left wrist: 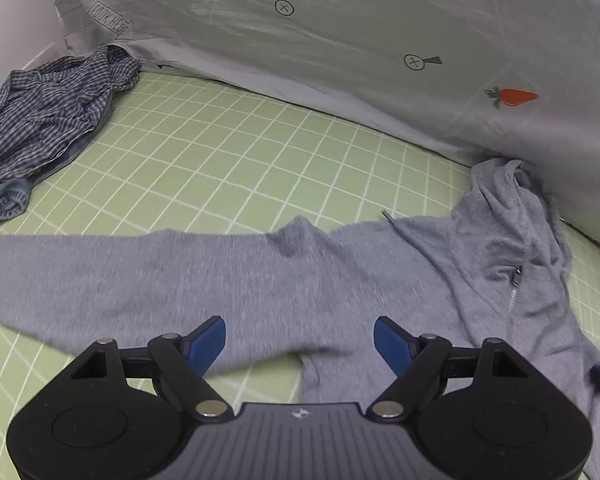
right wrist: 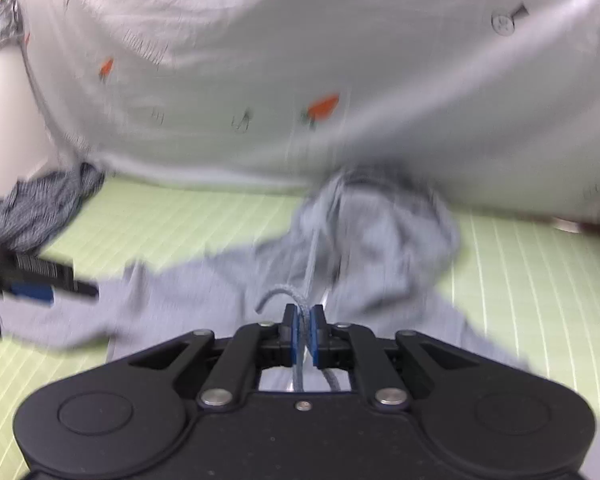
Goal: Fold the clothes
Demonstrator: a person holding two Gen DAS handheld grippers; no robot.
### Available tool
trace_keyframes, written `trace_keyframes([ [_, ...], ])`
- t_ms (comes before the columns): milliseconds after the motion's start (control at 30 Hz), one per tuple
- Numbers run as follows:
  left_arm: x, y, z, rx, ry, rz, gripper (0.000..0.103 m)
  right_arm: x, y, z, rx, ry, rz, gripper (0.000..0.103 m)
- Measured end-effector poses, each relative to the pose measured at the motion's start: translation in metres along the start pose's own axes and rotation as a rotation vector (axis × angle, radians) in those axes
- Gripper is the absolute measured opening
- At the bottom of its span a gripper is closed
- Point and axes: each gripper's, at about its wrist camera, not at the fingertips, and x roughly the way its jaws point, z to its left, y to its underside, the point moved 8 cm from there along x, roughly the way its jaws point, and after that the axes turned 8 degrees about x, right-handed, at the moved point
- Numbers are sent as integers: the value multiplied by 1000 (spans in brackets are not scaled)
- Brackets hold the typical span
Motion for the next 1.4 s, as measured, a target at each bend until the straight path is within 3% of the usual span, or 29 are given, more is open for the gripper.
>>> trace_keyframes([
  [33,-5,6,0,4,3,5,84,2,9,0,0,23,24,29],
  [67,-8,11,-1,10,8,10,84,4,16,0,-1,46,33,59],
  [133,-15,20,-1,23,16,18,84,7,25,3,-4,73,39,86],
  [267,-16,32,0,19,19,41,84,16,18,15,-27,48,2,99],
  [433,-1,31,2,7,14,70,85,53,0,28,-69,51,3,97],
  [533,11,28,4,5,2,87,86,78,-9,41,-63,-5,34,90],
  [600,23,26,6,2,-7,110,86,98,-10,48,-59,-35,65,79],
  [667,34,24,8,-7,-10,133,86,116,-10,53,-48,-58,100,49],
  [800,46,14,10,7,-15,143,86,134,-7,54,-23,-97,137,24],
  [833,46,11,9,16,-16,136,86,137,-7,53,-18,-108,143,3],
  [933,39,3,10,27,-16,106,86,114,-13,48,7,-109,76,3],
  [1167,0,13,8,12,-7,53,86,8,-7,23,46,-68,-95,3],
  [1300,-27,34,-1,51,-3,37,86,-14,33,1,103,-13,-33,6],
  [1333,-33,41,-5,66,-3,34,86,-18,44,-4,123,-1,-12,13],
  [1367,-40,48,-9,80,-4,31,86,-23,55,-10,143,10,9,32],
  [1400,-46,56,-12,91,-5,33,86,-29,63,-16,162,16,10,43],
])
